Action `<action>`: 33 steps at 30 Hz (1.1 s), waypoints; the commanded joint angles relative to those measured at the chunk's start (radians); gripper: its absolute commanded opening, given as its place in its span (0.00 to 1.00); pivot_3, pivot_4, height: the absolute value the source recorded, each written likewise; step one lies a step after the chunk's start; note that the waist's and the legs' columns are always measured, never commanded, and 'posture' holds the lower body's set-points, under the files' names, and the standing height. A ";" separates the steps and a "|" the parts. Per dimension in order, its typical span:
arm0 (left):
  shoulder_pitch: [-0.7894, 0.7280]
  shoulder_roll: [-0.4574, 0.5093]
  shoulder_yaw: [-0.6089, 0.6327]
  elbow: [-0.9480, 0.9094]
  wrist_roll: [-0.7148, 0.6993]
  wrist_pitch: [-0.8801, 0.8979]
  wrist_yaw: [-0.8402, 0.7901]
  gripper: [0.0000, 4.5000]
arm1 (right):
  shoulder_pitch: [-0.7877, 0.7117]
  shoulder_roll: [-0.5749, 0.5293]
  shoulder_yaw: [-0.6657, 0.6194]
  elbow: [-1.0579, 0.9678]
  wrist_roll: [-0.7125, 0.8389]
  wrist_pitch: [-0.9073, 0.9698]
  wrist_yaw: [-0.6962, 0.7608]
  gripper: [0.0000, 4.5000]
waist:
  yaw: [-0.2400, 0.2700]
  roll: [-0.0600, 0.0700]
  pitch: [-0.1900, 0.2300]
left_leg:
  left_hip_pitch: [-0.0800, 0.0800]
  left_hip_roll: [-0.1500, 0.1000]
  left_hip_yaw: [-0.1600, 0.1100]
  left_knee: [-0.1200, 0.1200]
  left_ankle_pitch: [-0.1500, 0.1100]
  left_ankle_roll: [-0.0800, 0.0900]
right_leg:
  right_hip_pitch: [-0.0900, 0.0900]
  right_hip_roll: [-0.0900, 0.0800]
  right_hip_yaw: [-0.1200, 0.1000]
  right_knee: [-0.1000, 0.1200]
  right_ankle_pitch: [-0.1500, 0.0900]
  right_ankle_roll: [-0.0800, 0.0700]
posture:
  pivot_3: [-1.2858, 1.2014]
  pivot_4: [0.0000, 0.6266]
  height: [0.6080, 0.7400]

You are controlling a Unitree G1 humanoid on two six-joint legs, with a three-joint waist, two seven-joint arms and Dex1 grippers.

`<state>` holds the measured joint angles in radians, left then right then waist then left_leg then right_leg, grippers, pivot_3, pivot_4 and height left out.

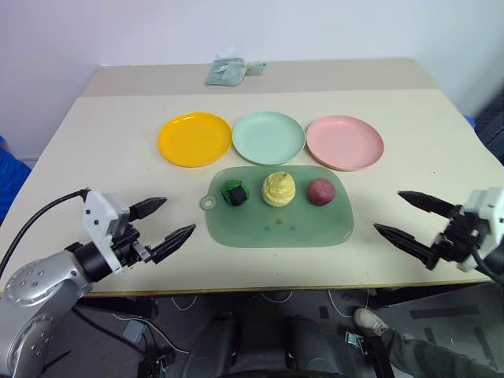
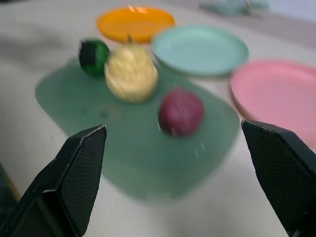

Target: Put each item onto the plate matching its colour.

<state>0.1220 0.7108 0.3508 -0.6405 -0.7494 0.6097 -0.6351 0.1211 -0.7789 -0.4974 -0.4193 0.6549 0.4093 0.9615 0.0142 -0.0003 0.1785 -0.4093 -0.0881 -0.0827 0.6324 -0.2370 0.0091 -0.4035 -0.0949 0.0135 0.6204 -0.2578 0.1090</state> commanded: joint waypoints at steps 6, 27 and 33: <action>-0.257 0.088 -0.128 0.187 0.036 0.063 -0.068 1.00 | -0.127 -0.052 0.101 -0.034 0.025 0.009 0.045 0.99 | 0.001 0.000 0.000 | 0.000 -0.001 0.000 0.000 0.000 0.000 | -0.001 0.000 0.000 0.000 0.000 0.000 | 0.52 0.24 1.00; -0.698 -0.052 -0.527 0.745 0.385 -0.107 -0.328 1.00 | -0.221 -0.110 0.163 -0.048 0.039 0.054 0.070 0.99 | 0.000 -0.001 0.001 | 0.000 -0.001 0.000 0.001 0.001 -0.001 | -0.003 -0.001 0.000 0.007 0.002 0.004 | 0.52 0.24 1.00; -0.753 -0.129 -0.562 0.851 0.452 -0.165 -0.358 1.00 | -0.265 -0.106 0.201 -0.048 0.035 0.067 0.047 0.99 | -0.001 -0.002 0.001 | -0.001 -0.001 0.000 0.000 0.002 -0.001 | -0.005 0.000 0.000 0.009 0.003 0.004 | 0.52 0.24 1.00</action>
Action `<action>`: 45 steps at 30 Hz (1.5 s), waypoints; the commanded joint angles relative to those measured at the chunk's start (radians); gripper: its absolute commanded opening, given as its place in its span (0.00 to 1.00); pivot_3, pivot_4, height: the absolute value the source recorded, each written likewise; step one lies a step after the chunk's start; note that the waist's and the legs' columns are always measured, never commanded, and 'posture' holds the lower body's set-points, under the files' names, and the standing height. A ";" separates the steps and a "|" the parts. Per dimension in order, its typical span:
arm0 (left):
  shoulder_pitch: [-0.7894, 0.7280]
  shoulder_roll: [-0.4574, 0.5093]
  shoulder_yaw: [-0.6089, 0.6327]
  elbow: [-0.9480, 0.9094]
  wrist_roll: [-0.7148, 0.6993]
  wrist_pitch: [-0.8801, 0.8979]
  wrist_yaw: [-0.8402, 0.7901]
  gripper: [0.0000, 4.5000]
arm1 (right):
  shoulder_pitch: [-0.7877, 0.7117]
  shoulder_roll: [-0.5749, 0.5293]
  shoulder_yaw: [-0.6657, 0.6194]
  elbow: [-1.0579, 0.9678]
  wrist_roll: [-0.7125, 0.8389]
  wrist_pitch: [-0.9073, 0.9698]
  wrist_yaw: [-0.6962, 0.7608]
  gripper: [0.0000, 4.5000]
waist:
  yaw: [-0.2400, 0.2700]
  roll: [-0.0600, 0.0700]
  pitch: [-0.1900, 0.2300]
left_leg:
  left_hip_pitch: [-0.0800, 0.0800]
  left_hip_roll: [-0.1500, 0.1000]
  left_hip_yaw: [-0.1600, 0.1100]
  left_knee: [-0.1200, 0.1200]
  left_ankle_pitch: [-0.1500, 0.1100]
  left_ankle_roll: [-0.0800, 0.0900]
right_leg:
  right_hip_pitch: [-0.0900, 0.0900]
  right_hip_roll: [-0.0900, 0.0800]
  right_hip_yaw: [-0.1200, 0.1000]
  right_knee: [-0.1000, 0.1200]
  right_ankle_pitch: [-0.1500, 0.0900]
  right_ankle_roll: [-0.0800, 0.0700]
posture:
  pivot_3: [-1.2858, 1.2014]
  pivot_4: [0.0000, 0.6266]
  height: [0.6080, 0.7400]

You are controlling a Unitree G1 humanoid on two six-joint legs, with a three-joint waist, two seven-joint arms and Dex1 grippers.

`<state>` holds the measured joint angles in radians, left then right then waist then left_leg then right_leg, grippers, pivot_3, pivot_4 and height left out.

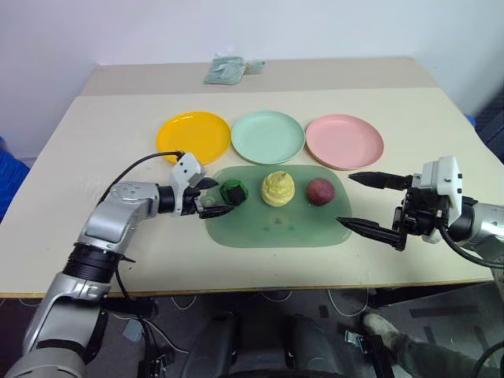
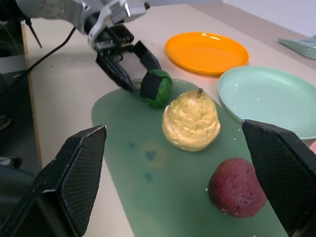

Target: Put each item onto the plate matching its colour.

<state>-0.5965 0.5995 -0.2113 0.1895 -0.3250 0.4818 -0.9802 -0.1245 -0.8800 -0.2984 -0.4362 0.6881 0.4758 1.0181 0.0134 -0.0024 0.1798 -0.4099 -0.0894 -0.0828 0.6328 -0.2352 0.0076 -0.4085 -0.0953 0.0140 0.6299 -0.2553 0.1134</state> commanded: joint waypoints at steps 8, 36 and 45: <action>-0.077 -0.100 -0.018 0.118 0.108 -0.099 -0.016 0.88 | -0.012 -0.006 0.007 -0.047 0.007 0.007 -0.026 1.00 | 0.001 0.000 0.000 | 0.000 0.000 0.000 0.001 0.000 0.000 | 0.000 0.000 0.000 0.000 0.000 0.000 | 0.52 0.24 1.00; -0.721 -0.538 0.189 0.988 0.237 -0.364 0.586 0.54 | -0.136 0.146 0.086 0.024 -0.202 -0.059 -0.320 1.00 | 0.022 -0.002 0.001 | -0.006 -0.003 0.002 0.014 -0.003 0.006 | 0.000 0.003 -0.001 0.001 0.005 0.009 | 0.52 0.24 1.00; -0.741 -0.591 0.210 1.127 0.302 -0.427 0.713 0.97 | -0.157 0.186 0.103 0.029 -0.263 -0.065 -0.382 1.00 | 0.025 -0.002 0.001 | -0.008 -0.003 0.002 0.015 -0.002 0.005 | -0.002 0.003 0.000 0.003 0.005 0.010 | 0.52 0.24 1.00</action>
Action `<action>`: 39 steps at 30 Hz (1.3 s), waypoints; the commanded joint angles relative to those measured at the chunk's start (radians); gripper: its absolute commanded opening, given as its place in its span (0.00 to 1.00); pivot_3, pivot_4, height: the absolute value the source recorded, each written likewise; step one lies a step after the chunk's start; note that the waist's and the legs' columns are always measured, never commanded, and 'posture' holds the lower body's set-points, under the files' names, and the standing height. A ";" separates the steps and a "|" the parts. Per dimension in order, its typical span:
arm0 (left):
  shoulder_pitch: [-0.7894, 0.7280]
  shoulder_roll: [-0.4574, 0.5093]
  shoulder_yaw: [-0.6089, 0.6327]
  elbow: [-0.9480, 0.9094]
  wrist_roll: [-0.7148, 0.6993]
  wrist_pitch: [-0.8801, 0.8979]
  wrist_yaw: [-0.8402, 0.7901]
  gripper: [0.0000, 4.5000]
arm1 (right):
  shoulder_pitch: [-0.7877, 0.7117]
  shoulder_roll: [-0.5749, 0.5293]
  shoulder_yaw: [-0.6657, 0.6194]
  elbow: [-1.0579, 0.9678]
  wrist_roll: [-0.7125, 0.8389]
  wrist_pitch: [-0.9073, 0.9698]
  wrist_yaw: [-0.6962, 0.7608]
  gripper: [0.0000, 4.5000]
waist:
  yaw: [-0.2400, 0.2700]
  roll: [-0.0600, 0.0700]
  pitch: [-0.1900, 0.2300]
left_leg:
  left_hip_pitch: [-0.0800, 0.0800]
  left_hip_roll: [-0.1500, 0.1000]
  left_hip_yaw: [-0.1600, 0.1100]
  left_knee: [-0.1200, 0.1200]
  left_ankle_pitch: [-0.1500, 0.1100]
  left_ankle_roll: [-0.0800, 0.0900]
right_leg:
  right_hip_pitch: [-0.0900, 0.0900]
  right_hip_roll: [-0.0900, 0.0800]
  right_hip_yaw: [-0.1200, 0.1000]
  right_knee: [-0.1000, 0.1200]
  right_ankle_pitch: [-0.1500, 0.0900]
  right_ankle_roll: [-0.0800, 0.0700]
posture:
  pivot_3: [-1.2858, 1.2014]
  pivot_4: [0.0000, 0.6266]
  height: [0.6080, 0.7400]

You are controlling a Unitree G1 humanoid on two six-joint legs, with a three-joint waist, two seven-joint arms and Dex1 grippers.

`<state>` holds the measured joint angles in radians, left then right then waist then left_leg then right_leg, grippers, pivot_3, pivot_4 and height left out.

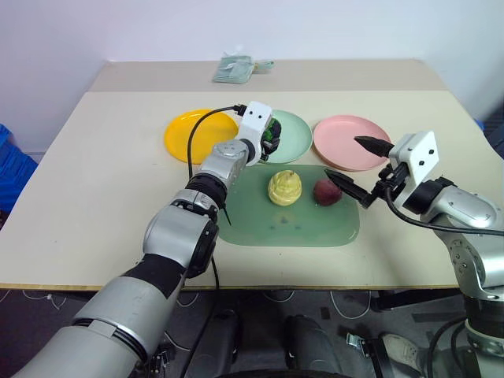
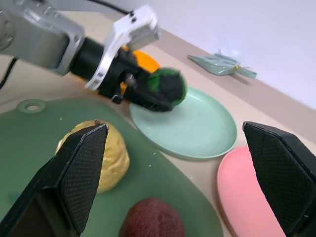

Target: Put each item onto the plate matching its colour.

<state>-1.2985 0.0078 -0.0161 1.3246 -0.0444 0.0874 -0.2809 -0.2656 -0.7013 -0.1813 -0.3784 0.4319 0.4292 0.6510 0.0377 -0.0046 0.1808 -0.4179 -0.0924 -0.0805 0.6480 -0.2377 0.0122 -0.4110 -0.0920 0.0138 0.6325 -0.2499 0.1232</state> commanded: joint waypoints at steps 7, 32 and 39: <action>-0.019 0.035 0.088 -0.079 -0.035 -0.039 -0.133 0.99 | 0.009 0.004 -0.032 -0.059 0.002 -0.004 -0.015 1.00 | -0.001 0.000 0.000 | 0.000 0.000 0.000 0.000 0.000 0.000 | 0.000 0.000 0.000 0.000 0.000 0.000 | 0.52 0.24 1.00; 0.502 0.419 -0.205 -1.136 -0.148 0.400 -0.778 0.99 | 0.790 0.058 -0.593 -0.527 0.294 0.062 0.085 1.00 | 0.002 0.002 -0.001 | 0.006 0.002 -0.001 0.000 -0.001 0.000 | 0.007 -0.002 0.004 -0.002 0.000 -0.001 | 0.52 0.24 1.00; 0.446 0.316 -0.262 -0.980 -0.104 0.279 -0.779 0.99 | 0.880 0.088 -0.634 -0.576 0.322 0.050 0.063 1.00 | 0.003 0.001 -0.001 | 0.006 0.001 -0.001 0.000 -0.001 0.001 | 0.007 -0.003 0.003 -0.002 0.000 -0.001 | 0.52 0.24 1.00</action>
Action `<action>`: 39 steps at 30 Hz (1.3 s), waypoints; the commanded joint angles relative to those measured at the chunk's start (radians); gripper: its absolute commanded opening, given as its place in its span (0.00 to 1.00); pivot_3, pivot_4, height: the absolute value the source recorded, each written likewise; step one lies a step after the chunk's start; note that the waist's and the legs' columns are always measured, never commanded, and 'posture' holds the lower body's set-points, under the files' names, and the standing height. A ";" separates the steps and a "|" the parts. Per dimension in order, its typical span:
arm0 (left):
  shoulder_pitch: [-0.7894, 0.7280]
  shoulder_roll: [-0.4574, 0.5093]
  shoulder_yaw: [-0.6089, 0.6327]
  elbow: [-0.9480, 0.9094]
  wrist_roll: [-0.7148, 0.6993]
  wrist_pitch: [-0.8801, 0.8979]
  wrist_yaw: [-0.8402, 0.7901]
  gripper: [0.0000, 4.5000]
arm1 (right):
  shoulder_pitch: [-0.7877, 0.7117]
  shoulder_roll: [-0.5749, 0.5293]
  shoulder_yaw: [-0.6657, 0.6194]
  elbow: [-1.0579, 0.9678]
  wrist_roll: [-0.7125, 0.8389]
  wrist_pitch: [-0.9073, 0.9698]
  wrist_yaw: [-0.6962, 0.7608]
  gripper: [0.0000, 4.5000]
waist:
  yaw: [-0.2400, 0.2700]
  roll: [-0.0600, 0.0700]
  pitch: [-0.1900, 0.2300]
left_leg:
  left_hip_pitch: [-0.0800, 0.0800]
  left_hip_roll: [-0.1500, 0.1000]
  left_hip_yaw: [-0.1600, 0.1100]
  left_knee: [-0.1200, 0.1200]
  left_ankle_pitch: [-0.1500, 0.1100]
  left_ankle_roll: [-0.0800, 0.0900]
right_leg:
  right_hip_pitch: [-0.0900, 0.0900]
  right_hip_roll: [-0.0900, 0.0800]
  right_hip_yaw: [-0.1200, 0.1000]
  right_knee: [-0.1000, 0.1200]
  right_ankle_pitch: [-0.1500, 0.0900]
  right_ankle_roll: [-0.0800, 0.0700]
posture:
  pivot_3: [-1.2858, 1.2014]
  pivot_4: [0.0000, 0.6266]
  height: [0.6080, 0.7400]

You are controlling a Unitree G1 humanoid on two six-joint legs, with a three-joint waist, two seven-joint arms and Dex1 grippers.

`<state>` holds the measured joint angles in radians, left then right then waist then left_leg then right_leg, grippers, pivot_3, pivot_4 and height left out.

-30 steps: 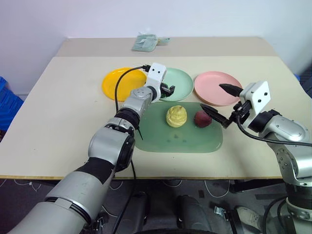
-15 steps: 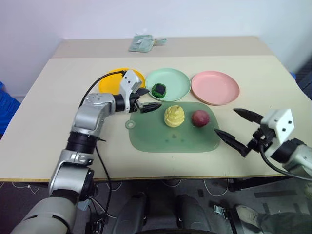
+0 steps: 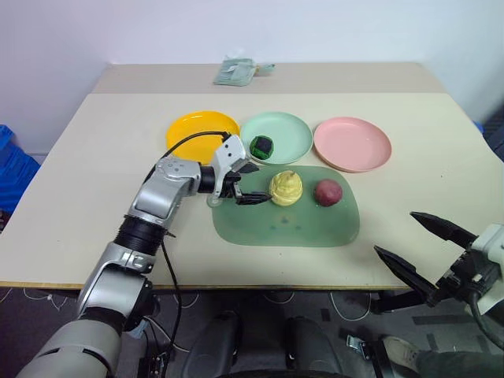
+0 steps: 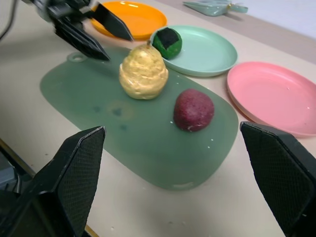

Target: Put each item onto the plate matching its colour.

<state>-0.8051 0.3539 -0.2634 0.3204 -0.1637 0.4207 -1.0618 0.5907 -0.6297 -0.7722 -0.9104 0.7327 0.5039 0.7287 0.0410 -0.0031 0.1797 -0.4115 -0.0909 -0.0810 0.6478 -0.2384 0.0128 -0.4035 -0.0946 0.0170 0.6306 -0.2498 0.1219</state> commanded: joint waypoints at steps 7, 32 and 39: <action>-0.093 -0.072 -0.026 0.107 0.045 -0.112 -0.004 0.99 | 0.060 0.029 -0.038 -0.087 0.027 -0.037 -0.054 1.00 | -0.003 0.000 0.000 | 0.000 0.000 0.000 0.000 0.000 0.000 | -0.001 0.000 0.000 0.000 0.000 0.000 | 0.52 0.24 1.00; -0.088 -0.150 0.269 -0.027 -0.028 0.127 0.382 0.72 | -0.271 -0.088 0.242 0.006 0.004 -0.040 -0.133 1.00 | -0.006 -0.001 0.001 | 0.000 0.001 0.000 0.000 0.000 0.001 | -0.001 0.001 -0.001 0.000 0.000 0.000 | 0.52 0.24 1.00; -0.093 -0.141 0.374 -0.030 -0.009 0.166 0.629 0.72 | -0.535 -0.075 0.470 0.191 -0.066 -0.090 -0.065 1.00 | -0.001 -0.002 0.001 | -0.001 0.000 0.000 0.000 0.000 0.001 | -0.001 0.003 -0.002 0.000 0.000 0.001 | 0.52 0.24 1.00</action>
<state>-0.8805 0.2050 0.0929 0.3021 -0.1824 0.6032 -0.4716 0.0791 -0.7087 -0.3197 -0.7383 0.6785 0.4453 0.6418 0.0404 -0.0051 0.1808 -0.4123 -0.0915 -0.0811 0.6485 -0.2386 0.0133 -0.4043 -0.0916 0.0152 0.6305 -0.2497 0.1227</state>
